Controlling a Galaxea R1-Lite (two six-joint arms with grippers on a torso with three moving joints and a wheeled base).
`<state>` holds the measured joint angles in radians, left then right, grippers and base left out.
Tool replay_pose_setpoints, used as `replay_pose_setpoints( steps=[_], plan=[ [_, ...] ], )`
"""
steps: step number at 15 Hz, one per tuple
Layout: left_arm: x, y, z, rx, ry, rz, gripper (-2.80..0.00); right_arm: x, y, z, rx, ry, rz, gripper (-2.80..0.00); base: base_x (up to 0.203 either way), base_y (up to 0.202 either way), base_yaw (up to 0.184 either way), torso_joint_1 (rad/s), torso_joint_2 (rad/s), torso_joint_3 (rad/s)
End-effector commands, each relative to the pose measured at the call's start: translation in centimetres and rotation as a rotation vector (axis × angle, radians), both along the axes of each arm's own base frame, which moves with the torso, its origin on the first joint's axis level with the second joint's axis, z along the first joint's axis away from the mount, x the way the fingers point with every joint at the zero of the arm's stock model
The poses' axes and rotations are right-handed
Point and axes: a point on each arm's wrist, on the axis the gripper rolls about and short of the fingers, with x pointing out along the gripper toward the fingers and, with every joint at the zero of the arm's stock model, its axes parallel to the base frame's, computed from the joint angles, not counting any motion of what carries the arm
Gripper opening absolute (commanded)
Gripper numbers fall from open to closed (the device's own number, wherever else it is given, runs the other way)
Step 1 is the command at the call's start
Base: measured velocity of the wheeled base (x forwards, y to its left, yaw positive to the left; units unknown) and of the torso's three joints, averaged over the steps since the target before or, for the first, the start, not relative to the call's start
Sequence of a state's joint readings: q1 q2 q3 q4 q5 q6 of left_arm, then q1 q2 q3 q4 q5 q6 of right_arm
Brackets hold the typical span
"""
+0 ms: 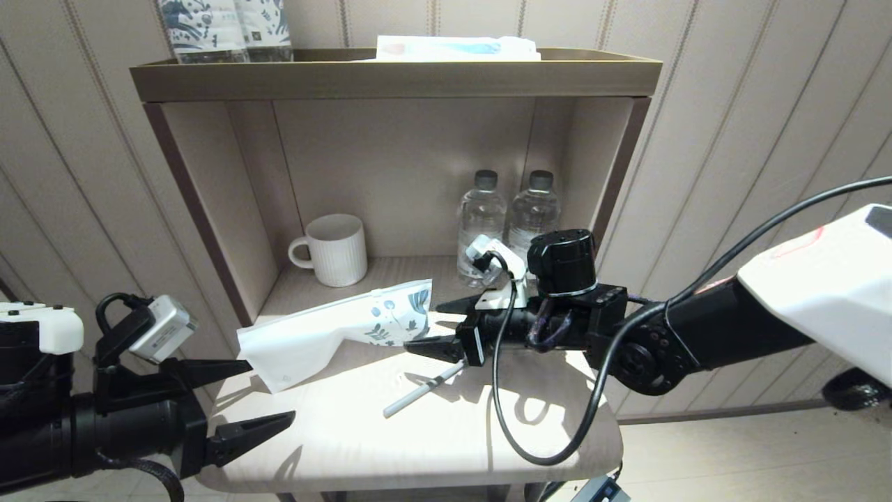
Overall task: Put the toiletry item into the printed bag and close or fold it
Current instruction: Pick up the storage bag
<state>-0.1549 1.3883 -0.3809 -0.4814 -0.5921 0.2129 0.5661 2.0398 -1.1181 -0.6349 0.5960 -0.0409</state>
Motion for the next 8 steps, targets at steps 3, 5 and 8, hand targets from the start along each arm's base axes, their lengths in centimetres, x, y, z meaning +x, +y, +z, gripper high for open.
replay_pose_setpoints(
  steps=[3, 5, 8],
  plan=[
    [0.5, -0.2, -0.3, -0.018, 0.018, -0.037, 0.00, -0.3, -1.0, 0.1, -0.013, -0.014, -0.015, 0.00, 0.000, 0.000, 0.000, 0.000, 0.00, 0.000],
    [0.7, -0.2, 0.1, -0.047, 0.008, -0.081, 0.00, -1.8, -2.3, 3.0, 0.001, -0.035, -0.030, 0.00, 0.000, 0.000, 0.000, 0.000, 0.00, 0.000],
    [1.7, -0.4, 1.4, -0.059, -0.016, -0.083, 0.00, -4.0, -4.4, 6.1, -0.170, 0.150, -0.072, 0.00, 0.000, 0.000, 0.000, 0.000, 0.00, 0.000]
  ],
)
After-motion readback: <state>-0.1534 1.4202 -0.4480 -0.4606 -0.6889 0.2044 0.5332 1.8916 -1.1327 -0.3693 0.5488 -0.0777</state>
